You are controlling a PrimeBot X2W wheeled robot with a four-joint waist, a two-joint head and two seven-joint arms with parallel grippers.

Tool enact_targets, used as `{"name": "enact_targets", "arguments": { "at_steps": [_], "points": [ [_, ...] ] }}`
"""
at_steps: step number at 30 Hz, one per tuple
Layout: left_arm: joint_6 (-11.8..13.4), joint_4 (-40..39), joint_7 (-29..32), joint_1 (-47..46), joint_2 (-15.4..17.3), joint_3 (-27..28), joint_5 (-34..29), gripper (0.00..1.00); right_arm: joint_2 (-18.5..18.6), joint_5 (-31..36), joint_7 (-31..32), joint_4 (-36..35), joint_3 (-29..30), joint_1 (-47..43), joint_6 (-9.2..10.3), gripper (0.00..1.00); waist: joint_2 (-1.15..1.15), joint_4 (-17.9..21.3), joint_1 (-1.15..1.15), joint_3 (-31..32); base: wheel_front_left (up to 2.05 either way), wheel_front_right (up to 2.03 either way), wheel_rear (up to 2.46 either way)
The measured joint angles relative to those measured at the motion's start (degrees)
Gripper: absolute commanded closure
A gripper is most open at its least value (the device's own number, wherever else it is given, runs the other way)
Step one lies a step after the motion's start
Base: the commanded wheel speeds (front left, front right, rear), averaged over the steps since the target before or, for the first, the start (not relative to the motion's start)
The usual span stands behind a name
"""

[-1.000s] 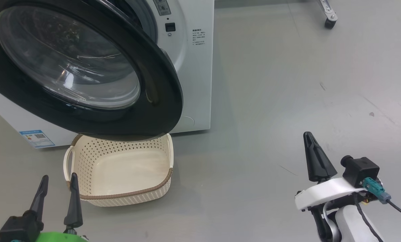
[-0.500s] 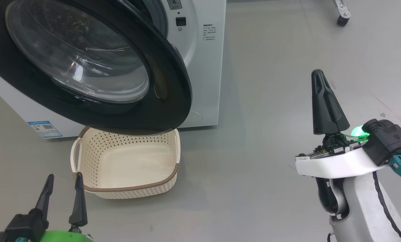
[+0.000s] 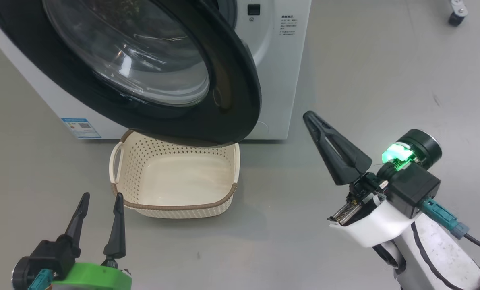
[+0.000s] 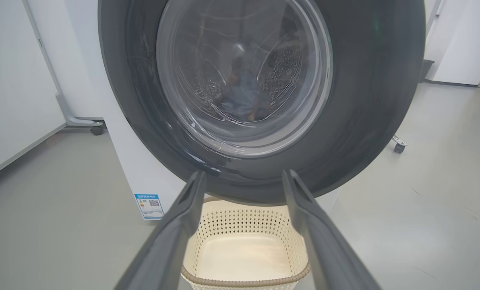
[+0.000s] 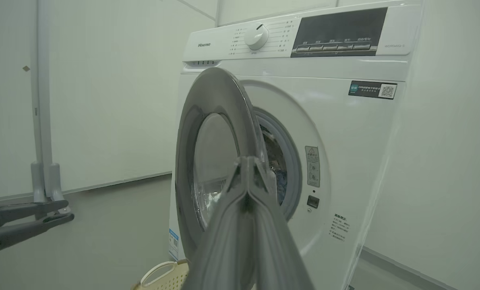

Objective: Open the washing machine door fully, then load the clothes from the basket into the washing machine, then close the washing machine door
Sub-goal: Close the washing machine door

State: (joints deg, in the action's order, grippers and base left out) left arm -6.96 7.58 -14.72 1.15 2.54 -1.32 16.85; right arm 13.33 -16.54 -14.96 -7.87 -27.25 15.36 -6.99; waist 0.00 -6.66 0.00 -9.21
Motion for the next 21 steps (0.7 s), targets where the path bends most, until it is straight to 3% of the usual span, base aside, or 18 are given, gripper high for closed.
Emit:
{"name": "enact_targets", "arguments": {
  "at_steps": [10,21],
  "points": [
    [-0.2,-1.0,0.0,-2.8,-0.1,-4.8,6.7,0.00,5.0,0.6,1.2,5.9,-7.1,5.3,-0.01,1.00,0.00,-5.5,0.00,-3.2,0.00,0.00,0.00],
    [-0.2,-3.2,0.0,-6.5,-0.2,-8.9,11.1,0.00,6.7,-1.1,6.2,11.3,-8.6,12.8,-0.01,1.00,0.00,-11.9,0.00,-8.7,0.00,0.00,0.00]
  ]
}}
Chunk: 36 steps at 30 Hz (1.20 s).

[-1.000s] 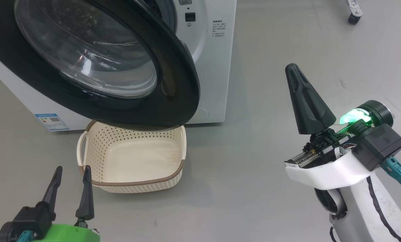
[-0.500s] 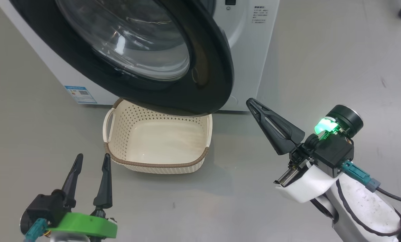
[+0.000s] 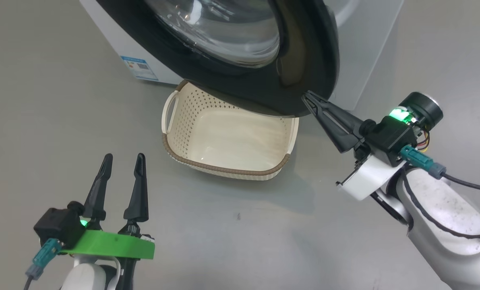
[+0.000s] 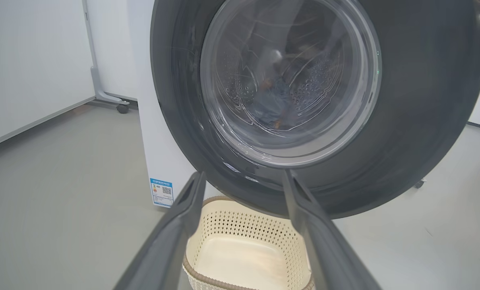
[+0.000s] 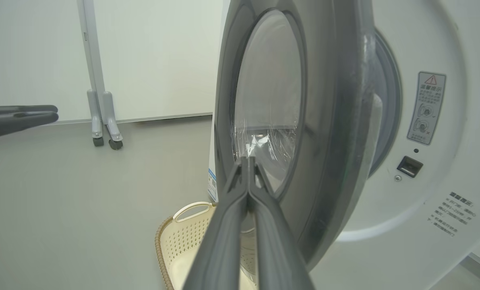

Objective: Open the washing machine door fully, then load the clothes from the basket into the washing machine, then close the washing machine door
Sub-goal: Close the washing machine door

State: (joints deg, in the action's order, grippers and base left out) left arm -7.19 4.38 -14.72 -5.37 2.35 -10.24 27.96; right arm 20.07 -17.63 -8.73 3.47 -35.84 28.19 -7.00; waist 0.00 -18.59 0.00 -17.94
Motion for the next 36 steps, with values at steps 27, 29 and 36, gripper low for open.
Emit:
{"name": "enact_targets", "arguments": {
  "at_steps": [27,29,36],
  "points": [
    [0.0,-1.8,0.0,-4.7,-0.5,-3.6,6.3,0.00,-2.1,-4.5,-0.3,10.3,11.9,15.2,2.80,1.00,0.00,-6.8,0.00,-11.1,0.00,0.00,0.00],
    [0.0,-1.9,0.0,-5.0,-0.5,-4.1,6.3,0.00,-2.0,-4.5,-0.3,10.8,12.3,17.0,3.07,1.00,0.00,-6.7,0.00,-11.8,0.00,0.00,0.00],
    [0.0,-2.0,0.0,-6.3,-0.6,-7.3,6.9,0.00,-2.1,-4.5,-0.2,12.5,13.8,23.3,3.13,1.00,0.00,-6.6,0.00,-14.4,0.00,0.00,0.00]
  ]
}}
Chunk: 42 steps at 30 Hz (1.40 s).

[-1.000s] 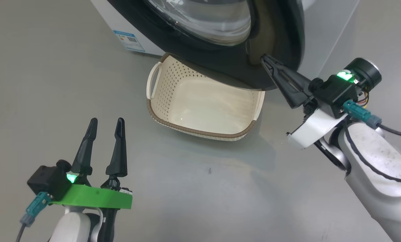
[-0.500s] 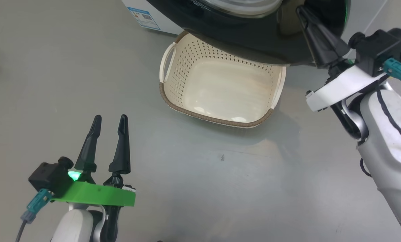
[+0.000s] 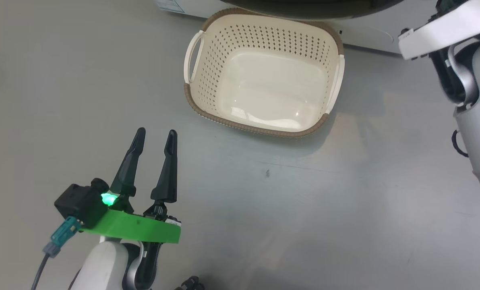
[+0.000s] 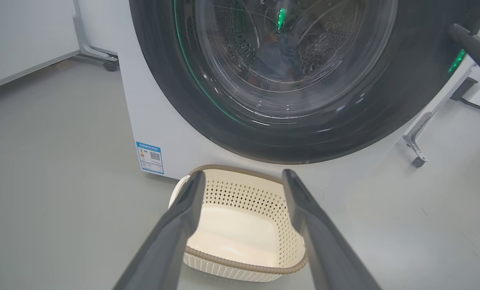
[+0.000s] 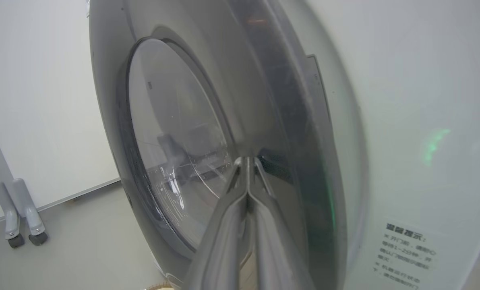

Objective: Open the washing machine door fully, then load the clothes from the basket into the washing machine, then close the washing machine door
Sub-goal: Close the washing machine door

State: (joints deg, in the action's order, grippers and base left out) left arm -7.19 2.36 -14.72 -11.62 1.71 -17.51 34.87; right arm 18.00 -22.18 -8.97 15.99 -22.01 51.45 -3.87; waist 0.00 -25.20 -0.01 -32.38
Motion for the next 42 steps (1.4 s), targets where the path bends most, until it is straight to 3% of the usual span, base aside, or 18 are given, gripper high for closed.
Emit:
{"name": "enact_targets", "arguments": {
  "at_steps": [9,23,42],
  "points": [
    [0.0,-0.8,0.0,-2.4,-0.2,-1.0,0.1,0.00,-0.7,0.0,-1.5,2.7,1.2,6.8,0.03,1.00,0.00,-0.4,0.00,-3.2,0.00,0.00,0.00],
    [0.0,0.3,0.0,-3.8,-0.2,-0.1,0.4,0.00,-2.3,-1.2,-3.8,8.8,1.1,7.4,-0.98,1.00,0.00,-0.1,0.00,-2.7,0.00,0.00,0.00],
    [0.0,3.3,0.0,-3.5,-0.3,4.3,-5.6,0.00,-3.7,-3.5,-5.5,12.1,-1.0,-5.1,-2.57,1.00,0.00,4.1,0.01,5.8,0.00,0.00,0.00]
  ]
}}
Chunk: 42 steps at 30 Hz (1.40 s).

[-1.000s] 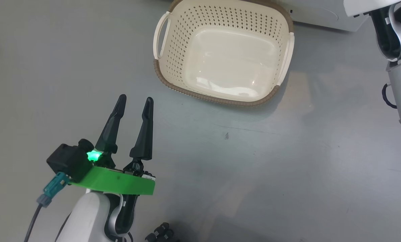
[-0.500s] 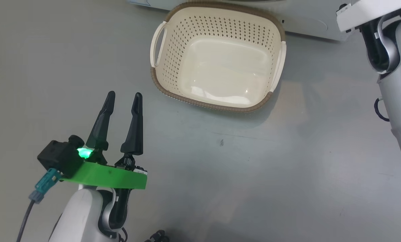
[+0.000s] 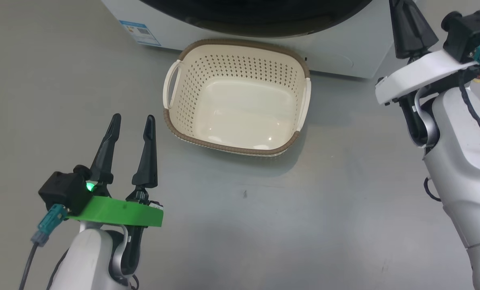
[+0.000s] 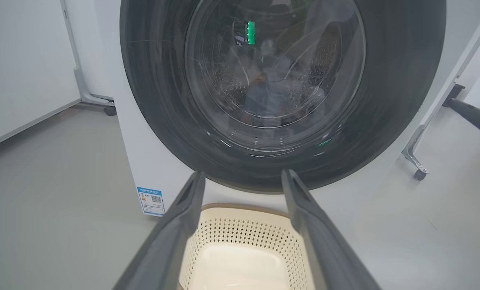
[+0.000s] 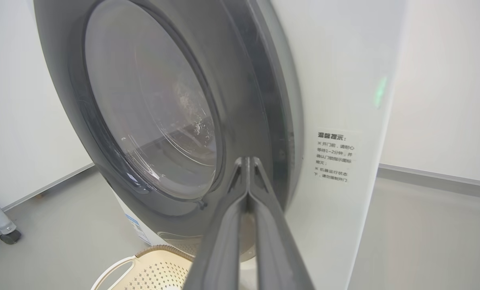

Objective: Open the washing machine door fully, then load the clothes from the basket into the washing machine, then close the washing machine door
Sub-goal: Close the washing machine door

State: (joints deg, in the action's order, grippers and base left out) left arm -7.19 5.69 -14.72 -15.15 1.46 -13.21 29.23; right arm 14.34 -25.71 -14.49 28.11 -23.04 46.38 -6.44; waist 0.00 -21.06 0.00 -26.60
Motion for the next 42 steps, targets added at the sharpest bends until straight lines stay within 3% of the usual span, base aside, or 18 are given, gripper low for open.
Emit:
{"name": "enact_targets", "arguments": {
  "at_steps": [4,5,6,7,8,26,42],
  "points": [
    [0.0,1.0,0.0,1.4,0.0,1.7,-1.2,0.00,-0.4,-0.5,0.0,0.1,0.0,-3.1,-0.03,1.00,0.00,1.8,0.00,2.2,0.00,0.00,0.00],
    [0.0,1.4,0.0,2.4,0.0,2.5,-1.9,0.00,-1.1,-1.0,0.0,-0.1,0.6,-4.8,-0.03,0.73,0.00,2.9,0.00,3.2,0.00,0.00,0.00],
    [0.0,1.4,0.0,2.8,0.0,2.9,-2.3,0.00,-1.6,-1.2,0.0,-0.3,0.9,-5.6,-0.03,0.56,0.00,3.4,0.00,3.8,0.00,0.00,0.00],
    [0.0,1.5,0.0,3.2,0.0,3.5,-2.4,0.00,-1.9,-1.5,0.0,-0.7,1.3,-6.3,-0.03,0.06,0.00,3.9,0.00,4.3,0.00,0.00,0.00],
    [0.0,1.6,0.0,3.5,0.0,4.1,-2.6,0.00,-2.2,-1.8,0.0,-1.1,1.7,-7.1,-0.04,0.00,0.00,4.5,0.00,4.9,0.00,0.00,0.00],
    [0.0,0.7,0.0,9.5,0.1,8.8,-5.5,0.00,-5.2,-2.5,0.0,-4.6,7.3,-22.4,-0.03,0.00,0.00,14.5,0.00,14.3,0.00,0.00,0.00],
    [0.0,1.7,0.0,15.3,0.5,13.2,-9.3,0.00,-7.2,-2.0,0.0,-8.9,13.8,-34.9,1.14,0.00,0.00,19.7,0.00,21.4,0.00,0.00,0.00]
  ]
}}
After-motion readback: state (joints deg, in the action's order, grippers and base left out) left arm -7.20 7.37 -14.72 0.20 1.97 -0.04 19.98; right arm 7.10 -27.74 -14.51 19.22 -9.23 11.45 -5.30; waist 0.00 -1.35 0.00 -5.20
